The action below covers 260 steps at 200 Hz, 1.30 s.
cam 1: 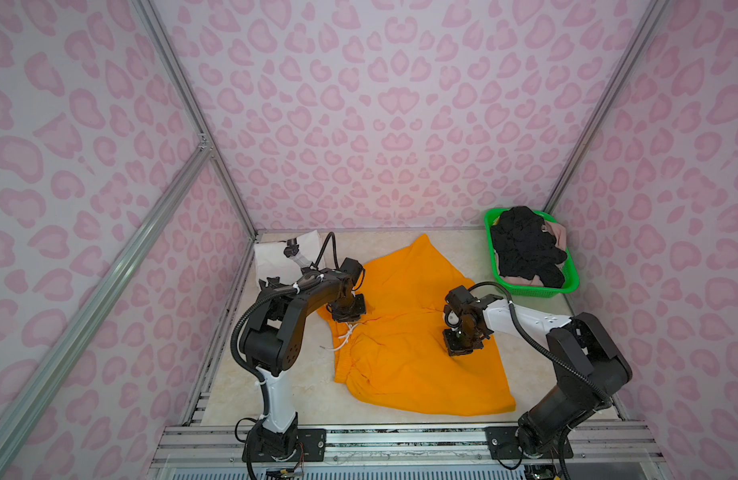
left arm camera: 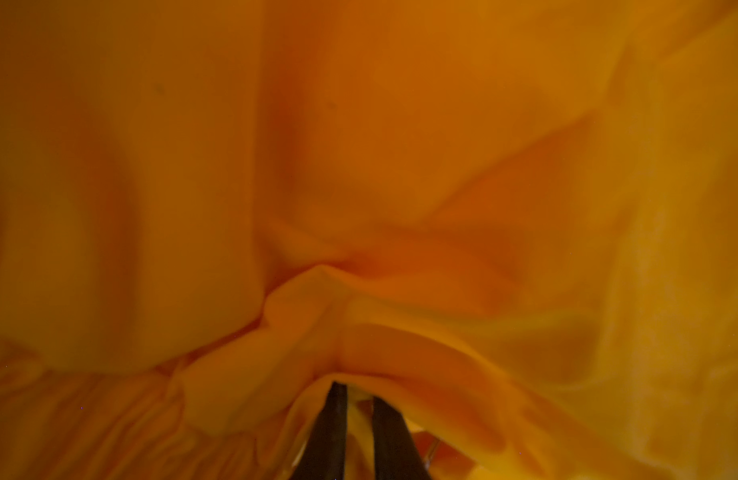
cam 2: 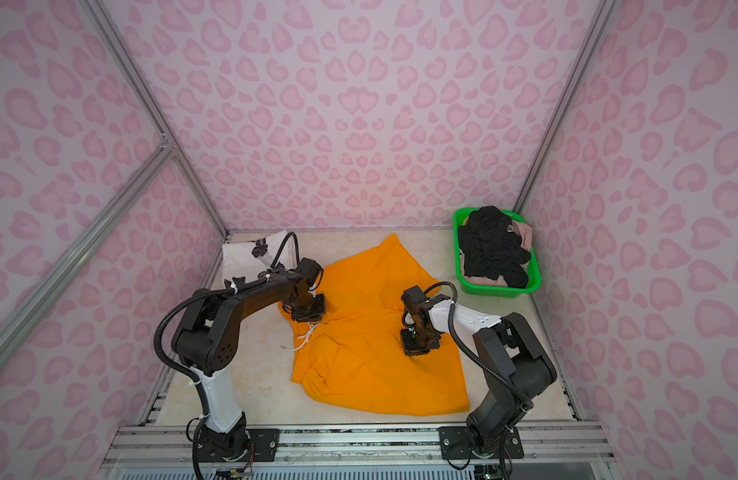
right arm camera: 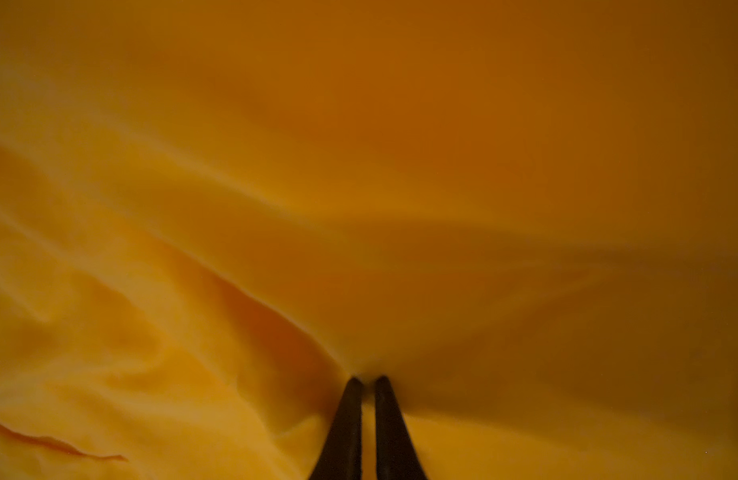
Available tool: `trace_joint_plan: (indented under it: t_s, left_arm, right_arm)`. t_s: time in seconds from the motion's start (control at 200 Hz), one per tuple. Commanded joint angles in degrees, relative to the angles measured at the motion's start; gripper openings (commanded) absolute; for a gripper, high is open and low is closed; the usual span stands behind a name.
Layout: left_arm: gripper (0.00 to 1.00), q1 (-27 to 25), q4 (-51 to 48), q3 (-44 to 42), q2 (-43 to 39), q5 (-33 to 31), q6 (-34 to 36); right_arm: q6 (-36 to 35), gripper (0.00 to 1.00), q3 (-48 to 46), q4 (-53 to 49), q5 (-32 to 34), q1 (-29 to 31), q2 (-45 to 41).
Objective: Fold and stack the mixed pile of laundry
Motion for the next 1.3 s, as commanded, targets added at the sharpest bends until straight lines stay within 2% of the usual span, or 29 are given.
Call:
trace_joint_plan:
  t_s: [0.0, 0.175, 0.24, 0.32, 0.38, 0.51, 0.74, 0.87, 1.015, 1.12, 1.275, 1.295]
  left_arm:
    - [0.15, -0.4, -1.1, 5.5, 4.4, 3.1, 4.4]
    - [0.15, -3.6, -4.4, 18.5, 13.0, 7.7, 7.9]
    - [0.16, -4.5, -5.3, 22.1, 15.2, 6.9, 7.0]
    - [0.16, -4.1, -5.0, 23.9, 15.6, 2.9, 3.6]
    - [0.15, -2.5, -4.3, 23.3, 15.2, 1.9, 1.1]
    - [0.12, 3.0, -2.1, 18.4, 13.0, 4.4, -2.7]
    - [0.13, 10.0, 0.7, 7.1, 6.3, 4.9, -0.9]
    - [0.16, 11.1, 1.5, 6.8, 4.3, 6.7, 0.8]
    - [0.21, 11.2, 1.9, 7.7, 3.0, 5.5, 0.5]
    - [0.28, 11.9, 1.9, 8.0, 0.6, 4.0, -0.7]
    - [0.35, 13.0, 1.1, 7.1, -6.0, 3.4, -0.7]
    - [0.39, 13.1, 0.6, 7.1, -6.8, 3.5, -0.5]
  right_arm:
    - [1.6, 0.11, -1.9, -1.6, -1.8, 1.1, -0.5]
    - [-0.4, 0.11, -1.4, 0.2, -4.6, 1.3, -2.2]
    - [-1.4, 0.11, 0.3, 0.1, -3.6, 0.8, -2.4]
    - [-2.2, 0.11, 2.8, -0.4, -3.2, -0.7, -1.2]
    - [-2.6, 0.1, 4.2, -0.5, -2.5, -2.0, 0.1]
    - [-2.8, 0.09, 6.6, -1.2, -1.4, -4.3, 4.1]
    - [-2.4, 0.09, 10.8, 0.9, -2.6, -5.4, 11.9]
    - [-3.1, 0.09, 16.6, 0.5, -2.7, -5.4, 17.1]
    - [-4.9, 0.09, 23.5, -2.4, 0.7, -6.3, 21.0]
    - [-6.0, 0.11, 25.5, -4.3, 3.4, -7.0, 19.3]
    - [-7.2, 0.19, 24.0, -7.9, 6.9, -7.1, 11.5]
    - [-7.2, 0.2, 23.4, -8.4, 7.3, -7.1, 10.3]
